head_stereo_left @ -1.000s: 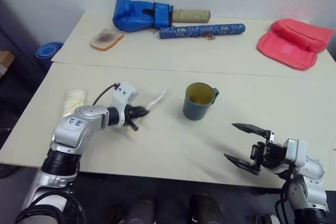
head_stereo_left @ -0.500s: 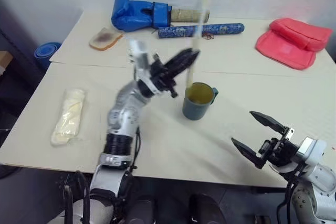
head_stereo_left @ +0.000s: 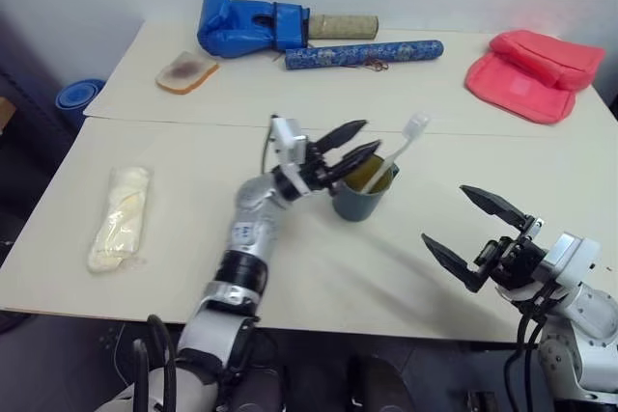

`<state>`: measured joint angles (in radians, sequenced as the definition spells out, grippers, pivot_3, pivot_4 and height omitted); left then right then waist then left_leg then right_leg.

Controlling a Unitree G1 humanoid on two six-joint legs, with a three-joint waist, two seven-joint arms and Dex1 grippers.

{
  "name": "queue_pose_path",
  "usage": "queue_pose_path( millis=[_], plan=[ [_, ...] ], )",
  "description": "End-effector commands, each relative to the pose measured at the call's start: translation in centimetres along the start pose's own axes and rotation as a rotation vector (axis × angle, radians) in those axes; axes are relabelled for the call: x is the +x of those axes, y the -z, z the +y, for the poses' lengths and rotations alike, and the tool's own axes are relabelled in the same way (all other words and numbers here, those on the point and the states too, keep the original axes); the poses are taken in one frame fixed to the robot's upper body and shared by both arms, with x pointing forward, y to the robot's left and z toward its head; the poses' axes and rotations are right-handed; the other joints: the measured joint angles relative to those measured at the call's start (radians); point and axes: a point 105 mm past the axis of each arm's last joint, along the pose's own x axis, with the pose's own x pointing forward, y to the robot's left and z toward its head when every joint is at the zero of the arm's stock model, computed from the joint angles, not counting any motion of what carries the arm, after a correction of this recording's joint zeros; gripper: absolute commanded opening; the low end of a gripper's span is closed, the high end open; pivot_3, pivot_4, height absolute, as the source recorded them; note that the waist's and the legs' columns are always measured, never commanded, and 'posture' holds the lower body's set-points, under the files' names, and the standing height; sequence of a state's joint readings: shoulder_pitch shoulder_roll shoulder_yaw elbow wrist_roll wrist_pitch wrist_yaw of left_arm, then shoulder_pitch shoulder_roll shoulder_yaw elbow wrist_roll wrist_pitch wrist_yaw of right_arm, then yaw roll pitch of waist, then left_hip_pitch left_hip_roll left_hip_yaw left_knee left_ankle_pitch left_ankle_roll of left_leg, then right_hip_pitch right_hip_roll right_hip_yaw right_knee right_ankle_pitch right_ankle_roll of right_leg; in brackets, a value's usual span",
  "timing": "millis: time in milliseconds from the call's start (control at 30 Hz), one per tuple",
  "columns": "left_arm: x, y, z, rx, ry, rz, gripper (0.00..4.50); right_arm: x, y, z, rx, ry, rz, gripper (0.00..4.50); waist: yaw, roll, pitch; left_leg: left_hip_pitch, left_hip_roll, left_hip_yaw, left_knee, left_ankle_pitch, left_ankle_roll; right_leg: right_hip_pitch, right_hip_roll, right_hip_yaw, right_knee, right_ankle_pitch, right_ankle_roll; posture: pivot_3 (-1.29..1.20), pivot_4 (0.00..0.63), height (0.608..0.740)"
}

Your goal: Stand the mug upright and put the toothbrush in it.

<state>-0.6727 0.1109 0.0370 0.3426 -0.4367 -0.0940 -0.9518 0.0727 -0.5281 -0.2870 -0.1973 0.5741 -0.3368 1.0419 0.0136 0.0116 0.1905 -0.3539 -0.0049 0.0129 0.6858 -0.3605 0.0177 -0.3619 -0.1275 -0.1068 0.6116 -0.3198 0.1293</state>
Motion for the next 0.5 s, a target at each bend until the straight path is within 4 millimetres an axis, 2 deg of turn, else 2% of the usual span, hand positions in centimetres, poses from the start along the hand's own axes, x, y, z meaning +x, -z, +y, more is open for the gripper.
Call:
queue_pose_path(
  millis=[33,100,167,233,300,400,500],
  plan=[
    [-3.9,-2.1,-0.1,0.149,0.028,0.144,2.13,-1.0,0.4,-0.9,-0.003,-0.062,0.052,4.5,-0.004,0.0,0.0,0.0,0.0,0.0,0.0,0.0,0.0,0.0,0.0,0.0,0.0,0.0,0.0,0.0,0.15,0.74],
    [-6.5,-2.1,-0.1,0.204,0.018,0.266,2.13,-1.6,0.9,-1.1,0.018,-0.103,0.087,4.5,-0.006,0.001,0.0,0.001,0.0,-0.001,0.0,0.0,0.0,0.0,-0.001,0.001,0.0,0.0,0.0,0.0,0.15,0.74],
    [-11.7,-2.3,0.1,0.239,-0.026,0.451,2.13,-2.5,1.8,-1.2,0.05,-0.187,0.151,4.5,-0.005,0.001,0.0,0.001,-0.001,-0.002,-0.001,0.0,0.0,0.001,-0.001,0.0,-0.001,0.0,0.0,0.0,0.15,0.74],
    [-16.5,-3.0,-0.7,0.257,-0.05,0.611,2.13,-3.0,2.5,-1.5,0.077,-0.24,0.187,4.5,-0.015,0.001,0.0,0.001,-0.001,-0.001,-0.001,0.0,0.001,0.001,-0.002,0.001,-0.001,0.0,0.0,0.0,0.15,0.74],
    [-19.7,-3.2,-1.7,0.268,-0.073,0.73,2.13,-3.1,3.2,-1.6,0.083,-0.275,0.201,4.5,-0.015,0.0,0.0,0.001,0.0,-0.002,-0.002,0.0,0.001,0.001,-0.002,0.0,-0.003,0.0,-0.001,0.0,0.15,0.74],
    [-22.1,-3.4,-2.5,0.27,-0.135,0.796,2.13,-2.9,4.0,-1.6,0.08,-0.301,0.202,4.5,-0.005,0.001,0.001,0.001,-0.001,-0.003,-0.002,0.0,0.001,0.003,-0.004,0.0,-0.005,0.0,-0.001,0.0,0.15,0.74],
    [-22.5,-3.3,-3.1,0.279,-0.186,0.771,2.13,-2.5,4.6,-1.2,0.08,-0.313,0.183,4.5,0.008,0.001,0.001,0.001,-0.002,-0.006,-0.001,0.0,0.001,0.004,-0.006,0.003,-0.008,0.0,-0.001,0.0,0.15,0.74]
  ],
)
